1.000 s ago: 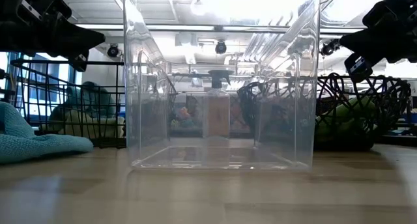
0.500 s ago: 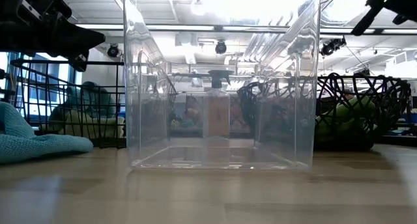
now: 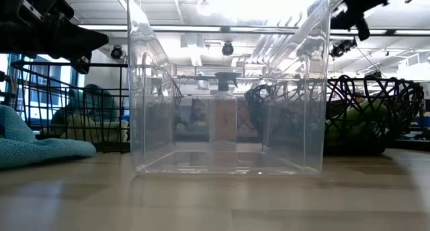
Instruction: Sort microfiber towel by color & place in baskets
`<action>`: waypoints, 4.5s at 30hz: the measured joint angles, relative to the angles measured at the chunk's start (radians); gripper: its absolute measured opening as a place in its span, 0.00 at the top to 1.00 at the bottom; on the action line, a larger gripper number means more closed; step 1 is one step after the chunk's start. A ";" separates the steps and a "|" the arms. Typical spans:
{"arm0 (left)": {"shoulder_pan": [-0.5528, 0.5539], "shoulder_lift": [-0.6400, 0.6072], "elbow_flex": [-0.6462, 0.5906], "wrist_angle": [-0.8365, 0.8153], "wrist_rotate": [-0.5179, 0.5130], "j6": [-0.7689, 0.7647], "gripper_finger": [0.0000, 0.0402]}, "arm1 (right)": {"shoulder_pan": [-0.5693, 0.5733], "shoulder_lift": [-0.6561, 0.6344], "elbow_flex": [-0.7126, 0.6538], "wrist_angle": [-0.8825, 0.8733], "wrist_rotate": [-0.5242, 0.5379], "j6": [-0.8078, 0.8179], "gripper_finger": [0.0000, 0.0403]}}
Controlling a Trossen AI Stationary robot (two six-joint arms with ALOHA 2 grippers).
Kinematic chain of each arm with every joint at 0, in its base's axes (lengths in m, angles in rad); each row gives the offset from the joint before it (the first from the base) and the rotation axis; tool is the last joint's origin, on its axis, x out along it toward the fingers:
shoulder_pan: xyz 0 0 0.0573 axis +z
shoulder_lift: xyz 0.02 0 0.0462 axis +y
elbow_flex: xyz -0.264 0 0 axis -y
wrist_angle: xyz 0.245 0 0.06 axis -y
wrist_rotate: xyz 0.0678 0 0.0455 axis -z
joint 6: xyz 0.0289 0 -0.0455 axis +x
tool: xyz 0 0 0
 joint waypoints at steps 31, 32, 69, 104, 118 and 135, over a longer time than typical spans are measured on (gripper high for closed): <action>0.000 0.000 0.000 -0.001 0.004 0.000 1.00 | -0.681 0.872 0.286 -0.542 -0.182 0.304 0.35; 0.000 0.000 0.000 -0.001 0.004 0.000 1.00 | -0.680 0.881 0.286 -0.539 -0.184 0.315 0.35; 0.000 0.000 0.000 -0.001 0.003 0.000 1.00 | -0.626 0.381 0.286 -0.248 -0.207 0.006 1.00; 0.000 0.000 0.000 -0.001 0.003 0.000 1.00 | 0.143 0.465 0.546 0.831 -0.848 -0.172 1.00; 0.000 0.000 0.000 -0.001 0.003 0.000 1.00 | 0.400 0.774 1.036 0.252 -0.622 -0.332 1.00; 0.000 0.000 0.000 0.000 0.003 0.000 1.00 | 0.526 0.839 0.993 -0.172 -0.449 -0.142 1.00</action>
